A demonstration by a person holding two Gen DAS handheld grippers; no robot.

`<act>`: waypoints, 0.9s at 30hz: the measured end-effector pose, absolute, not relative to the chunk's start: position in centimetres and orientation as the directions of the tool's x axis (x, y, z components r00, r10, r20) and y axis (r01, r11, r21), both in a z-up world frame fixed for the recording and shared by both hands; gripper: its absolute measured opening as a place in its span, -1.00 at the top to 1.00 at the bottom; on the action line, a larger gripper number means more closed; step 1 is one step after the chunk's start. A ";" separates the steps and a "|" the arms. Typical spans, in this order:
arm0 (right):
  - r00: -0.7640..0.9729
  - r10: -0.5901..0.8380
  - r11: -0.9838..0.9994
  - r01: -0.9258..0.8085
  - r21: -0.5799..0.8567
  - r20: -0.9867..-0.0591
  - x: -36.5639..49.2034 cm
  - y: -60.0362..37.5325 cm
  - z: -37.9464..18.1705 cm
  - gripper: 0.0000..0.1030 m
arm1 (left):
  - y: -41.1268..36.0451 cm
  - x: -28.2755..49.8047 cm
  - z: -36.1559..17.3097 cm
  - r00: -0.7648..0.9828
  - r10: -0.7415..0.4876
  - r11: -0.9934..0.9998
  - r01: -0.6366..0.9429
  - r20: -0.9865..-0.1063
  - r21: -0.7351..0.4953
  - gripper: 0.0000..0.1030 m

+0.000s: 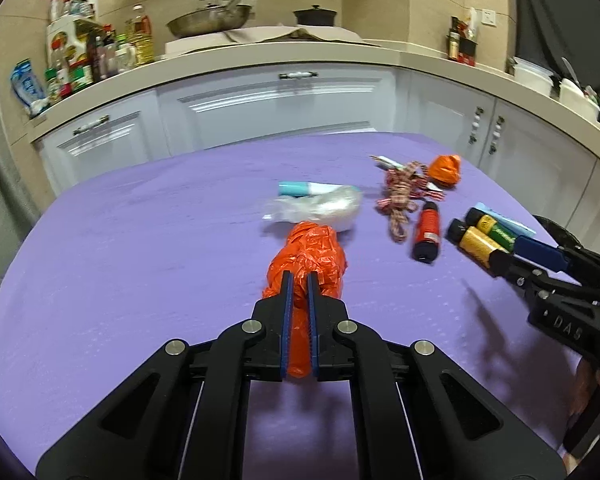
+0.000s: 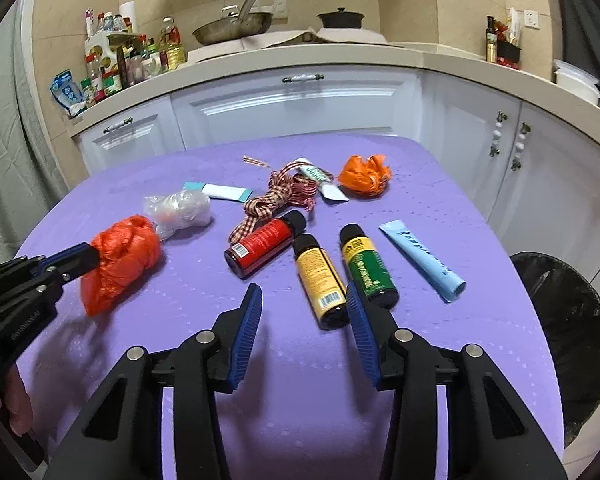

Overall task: Collect trash
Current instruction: 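Grasp the yellow bottle with the right gripper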

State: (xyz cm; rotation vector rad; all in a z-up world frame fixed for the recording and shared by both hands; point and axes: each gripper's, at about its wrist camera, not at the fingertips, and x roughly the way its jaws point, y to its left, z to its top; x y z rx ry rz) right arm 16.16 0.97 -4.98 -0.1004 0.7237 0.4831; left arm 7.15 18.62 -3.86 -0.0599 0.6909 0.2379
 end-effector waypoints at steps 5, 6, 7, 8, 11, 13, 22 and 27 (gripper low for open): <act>0.641 0.371 0.887 -0.459 0.051 -0.672 16.9 1.6 -4.9 0.15 | 21.4 6.0 -3.9 0.733 0.234 0.955 -0.296 -0.639 0.010 0.88; 0.638 0.368 0.887 -0.460 0.048 -0.677 17.1 1.8 -4.9 0.15 | 22.1 5.7 -3.9 0.729 0.245 0.950 -0.313 -0.639 0.007 0.88; 0.634 0.364 0.886 -0.461 0.045 -0.682 17.3 2.0 -5.0 0.16 | 22.5 5.6 -3.9 0.727 0.251 0.947 -0.322 -0.639 0.005 0.88; 0.631 0.359 0.886 -0.461 0.040 -0.687 17.5 2.2 -5.1 0.17 | 23.0 5.4 -3.9 0.725 0.259 0.942 -0.335 -0.639 0.002 0.88; 0.616 0.345 0.886 -0.463 0.028 -0.708 18.3 2.5 -5.6 0.24 | 24.2 5.1 -3.9 0.721 0.270 0.933 -0.360 -0.638 -0.012 0.88; 0.602 0.336 0.885 -0.464 0.025 -0.724 18.8 2.7 -5.9 0.27 | 24.7 5.1 -3.9 0.721 0.273 0.929 -0.370 -0.636 -0.021 0.88; 0.581 0.318 0.887 -0.462 0.018 -0.749 18.9 2.7 -6.6 0.52 | 25.2 5.1 -3.9 0.732 0.261 0.929 -0.368 -0.629 -0.043 0.88; 0.603 0.327 0.890 -0.456 0.022 -0.728 18.1 2.3 -6.1 0.52 | 24.8 4.9 -3.8 0.738 0.252 0.932 -0.359 -0.626 -0.048 0.89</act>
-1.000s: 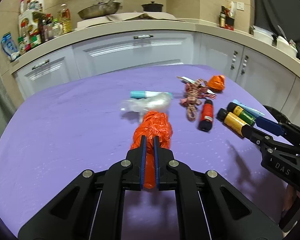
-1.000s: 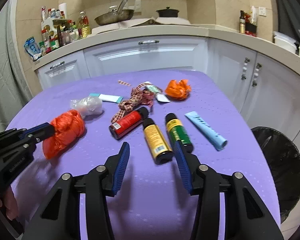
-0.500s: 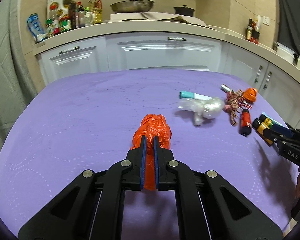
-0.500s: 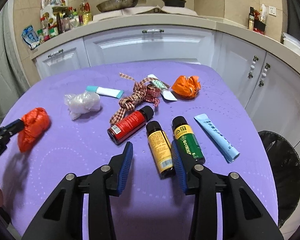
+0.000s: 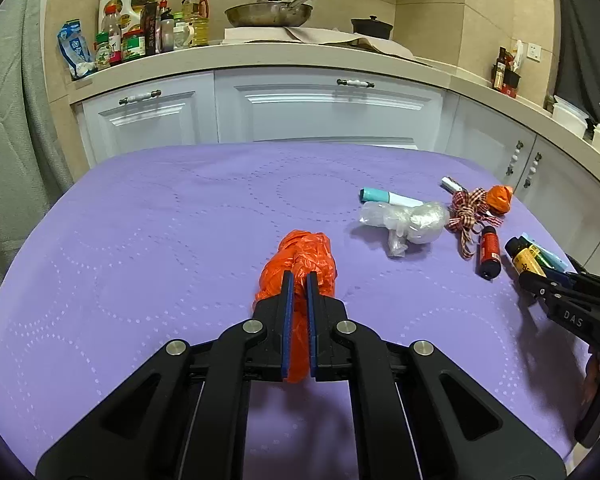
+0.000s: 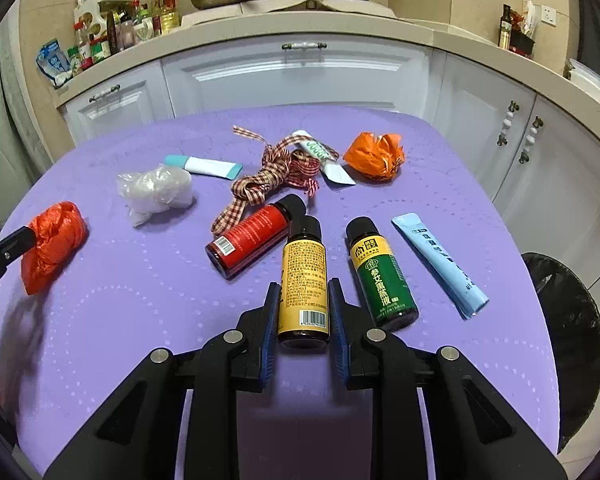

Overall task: Collect trash
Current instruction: 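Grasp the yellow bottle with the right gripper, then carry the orange bag and yellow bottle to the bin and release both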

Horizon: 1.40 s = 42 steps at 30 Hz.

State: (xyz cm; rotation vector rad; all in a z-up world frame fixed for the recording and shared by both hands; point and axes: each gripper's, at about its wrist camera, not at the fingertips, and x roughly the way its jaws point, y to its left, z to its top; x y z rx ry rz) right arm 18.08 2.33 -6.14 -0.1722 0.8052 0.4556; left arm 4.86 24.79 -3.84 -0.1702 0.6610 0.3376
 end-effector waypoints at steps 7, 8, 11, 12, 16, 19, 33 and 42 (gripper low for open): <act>0.629 0.334 0.898 -0.438 0.035 -0.702 16.6 0.6 -5.0 0.52 | 22.7 4.3 -2.9 0.764 0.225 0.945 -0.321 -0.605 -0.054 0.89; 0.636 0.333 0.902 -0.429 0.039 -0.697 16.4 0.0 -4.8 0.52 | 22.2 4.2 -2.7 0.770 0.218 0.949 -0.311 -0.599 -0.055 0.89; 0.657 0.320 0.916 -0.400 0.044 -0.683 16.0 -1.6 -4.3 0.52 | 20.3 4.3 -2.0 0.788 0.191 0.960 -0.274 -0.585 -0.056 0.89; 0.665 0.314 0.920 -0.389 0.044 -0.678 15.9 -2.3 -4.1 0.52 | 19.5 4.4 -1.7 0.796 0.178 0.965 -0.257 -0.578 -0.057 0.89; 0.692 0.288 0.939 -0.341 0.051 -0.662 15.4 -5.0 -3.7 0.52 | 16.6 4.9 -1.0 0.818 0.139 0.978 -0.203 -0.559 -0.054 0.89; 0.713 0.260 0.952 -0.301 0.052 -0.652 15.0 -7.1 -3.5 0.52 | 14.1 5.4 -0.5 0.831 0.100 0.986 -0.157 -0.548 -0.058 0.89; 0.786 0.100 0.995 -0.071 0.072 -0.610 14.4 -19.1 -3.2 0.52 | 0.4 9.6 0.3 0.862 -0.107 0.994 0.106 -0.496 -0.031 0.89; 0.792 0.033 0.995 0.030 0.093 -0.609 15.6 -24.6 -4.2 0.52 | -6.4 13.4 -0.4 0.847 -0.179 0.979 0.204 -0.501 -0.004 0.89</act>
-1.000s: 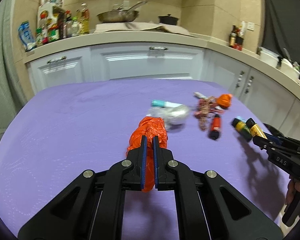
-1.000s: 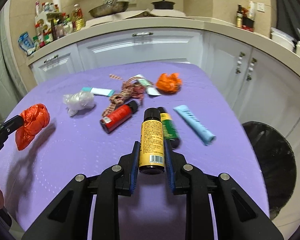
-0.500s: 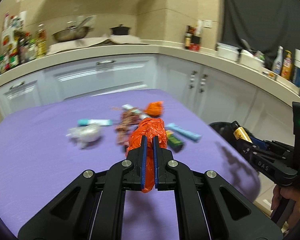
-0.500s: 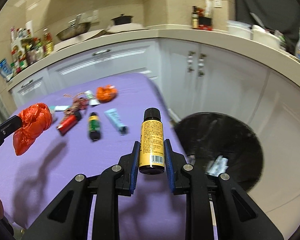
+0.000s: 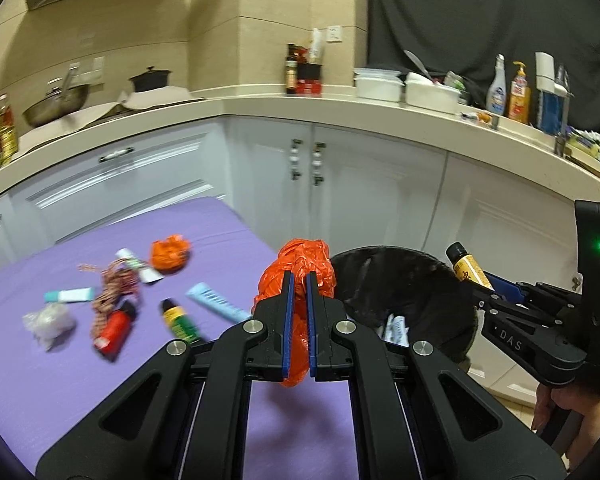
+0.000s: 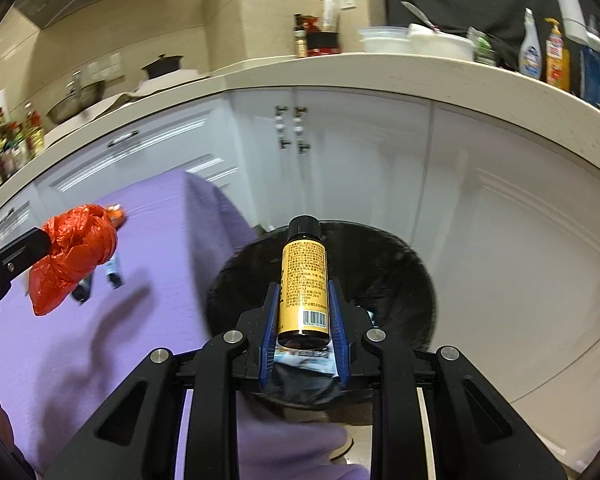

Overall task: Collect trash
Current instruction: 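Carry the orange bag and yellow bottle to the bin and release both, then move both open grippers back over the table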

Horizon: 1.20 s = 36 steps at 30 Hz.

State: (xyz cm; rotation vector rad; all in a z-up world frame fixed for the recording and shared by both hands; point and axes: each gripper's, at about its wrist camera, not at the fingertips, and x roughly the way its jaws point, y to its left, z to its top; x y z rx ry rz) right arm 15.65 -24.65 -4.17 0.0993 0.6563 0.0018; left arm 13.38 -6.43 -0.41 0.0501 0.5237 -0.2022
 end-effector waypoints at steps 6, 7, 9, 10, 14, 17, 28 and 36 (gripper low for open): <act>0.787 0.022 0.993 0.055 0.106 -0.617 17.2 -26.7 -5.2 0.52 | -10.2 16.0 -1.3 0.831 -0.207 0.967 0.253 -0.516 0.020 0.89; 0.787 0.022 0.992 0.057 0.109 -0.617 17.4 -27.0 -5.4 0.52 | -10.8 16.5 -1.6 0.826 -0.209 0.966 0.259 -0.524 0.024 0.89; 0.785 0.019 0.992 0.064 0.112 -0.619 17.9 -27.3 -5.8 0.52 | -11.7 17.6 -2.1 0.819 -0.208 0.964 0.265 -0.535 0.030 0.89; 0.784 0.020 0.991 0.067 0.117 -0.621 18.2 -27.6 -6.0 0.52 | -12.1 18.1 -2.4 0.814 -0.208 0.963 0.268 -0.542 0.034 0.89; 0.781 0.023 0.989 0.074 0.129 -0.624 19.3 -28.3 -6.9 0.52 | -13.2 19.7 -3.4 0.791 -0.203 0.962 0.272 -0.577 0.034 0.87; 0.775 0.027 0.987 0.078 0.138 -0.632 20.0 -28.6 -7.4 0.30 | -13.5 20.6 -4.1 0.774 -0.200 0.963 0.269 -0.601 0.026 0.77; 0.776 0.018 0.987 0.086 0.133 -0.631 19.5 -28.5 -7.4 0.15 | -12.5 20.3 -3.9 0.784 -0.186 0.969 0.245 -0.592 0.020 0.42; 0.785 0.037 0.988 0.063 0.139 -0.618 18.5 -26.7 -6.2 0.15 | -9.5 18.6 -2.5 0.803 -0.155 0.980 0.198 -0.575 0.013 0.42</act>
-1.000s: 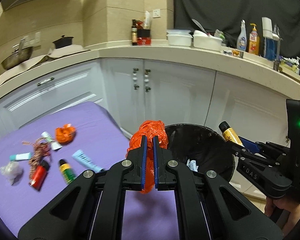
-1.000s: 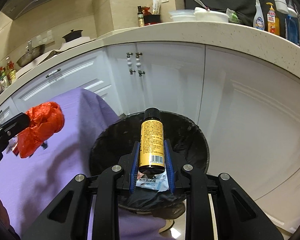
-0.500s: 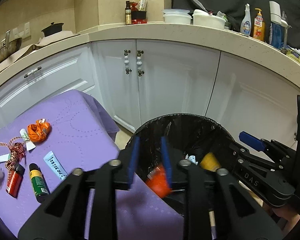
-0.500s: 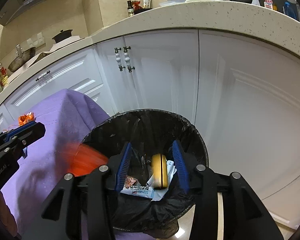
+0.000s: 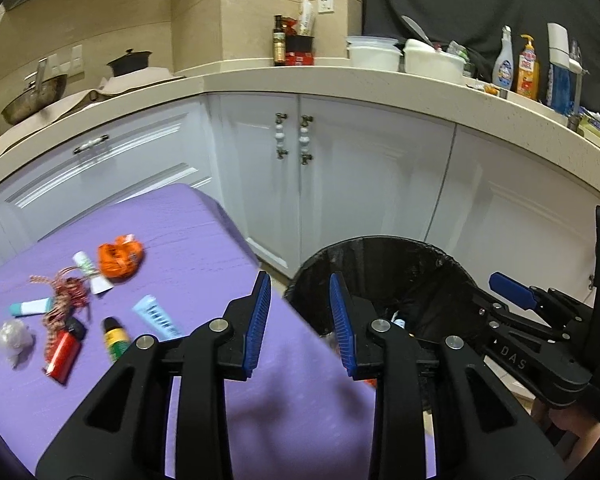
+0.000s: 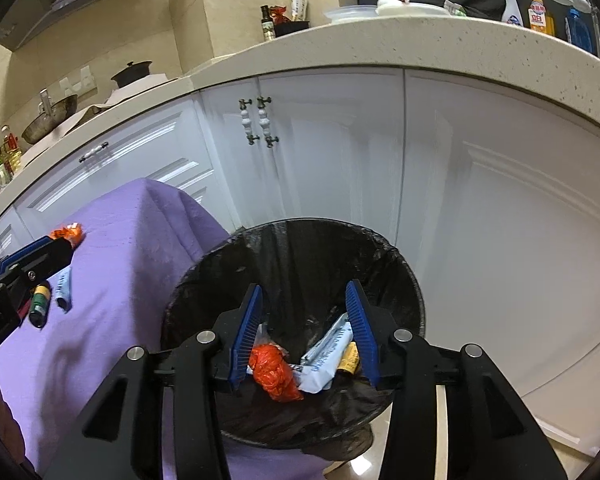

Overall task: Collect trash
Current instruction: 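Move both open grippers back over the table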

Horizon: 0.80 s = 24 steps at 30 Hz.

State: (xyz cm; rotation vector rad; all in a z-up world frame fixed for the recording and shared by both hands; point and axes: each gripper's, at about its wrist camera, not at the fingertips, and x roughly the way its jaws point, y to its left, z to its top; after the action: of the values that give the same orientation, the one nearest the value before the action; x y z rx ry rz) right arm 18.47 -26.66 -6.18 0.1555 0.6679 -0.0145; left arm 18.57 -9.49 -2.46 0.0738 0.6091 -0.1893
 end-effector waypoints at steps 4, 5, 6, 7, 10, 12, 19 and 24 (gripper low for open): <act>0.789 0.070 0.990 0.021 0.141 -0.610 18.2 -24.4 -5.5 0.15 | -6.8 17.4 -2.0 0.811 -0.117 0.989 0.147 -0.573 0.007 0.42; 0.790 0.085 0.990 0.003 0.142 -0.607 18.2 -23.6 -5.3 0.15 | -5.9 17.0 -1.8 0.814 -0.103 0.991 0.130 -0.571 0.007 0.41; 0.791 0.096 0.990 -0.011 0.142 -0.604 18.1 -22.9 -5.1 0.15 | -5.3 16.7 -1.7 0.817 -0.093 0.993 0.119 -0.569 0.007 0.40; 0.792 0.107 0.990 -0.026 0.141 -0.602 18.1 -22.2 -5.0 0.15 | -4.3 16.3 -1.6 0.821 -0.076 0.995 0.099 -0.566 0.009 0.38; 0.790 0.150 0.987 -0.083 0.139 -0.594 18.1 -19.5 -4.4 0.15 | -1.6 15.3 -1.3 0.829 -0.026 0.999 0.044 -0.559 0.019 0.23; 0.788 0.174 0.984 -0.117 0.135 -0.590 18.1 -17.8 -4.2 0.15 | 0.6 14.5 -1.1 0.830 0.009 1.000 0.001 -0.557 0.018 0.23; 0.767 0.256 0.966 -0.232 0.117 -0.588 18.3 -11.5 -3.5 0.15 | 7.6 12.4 -0.8 0.824 0.131 0.990 -0.136 -0.551 0.033 0.23; 0.742 0.303 0.948 -0.298 0.111 -0.598 18.8 -7.8 -3.5 0.15 | 11.9 11.0 -1.2 0.803 0.208 0.974 -0.221 -0.559 0.046 0.23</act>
State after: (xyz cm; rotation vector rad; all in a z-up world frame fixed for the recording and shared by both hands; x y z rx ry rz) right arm 18.76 -7.83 -3.53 0.0088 0.6573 0.3293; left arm 11.00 11.91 -1.17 -0.0217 0.5963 0.2297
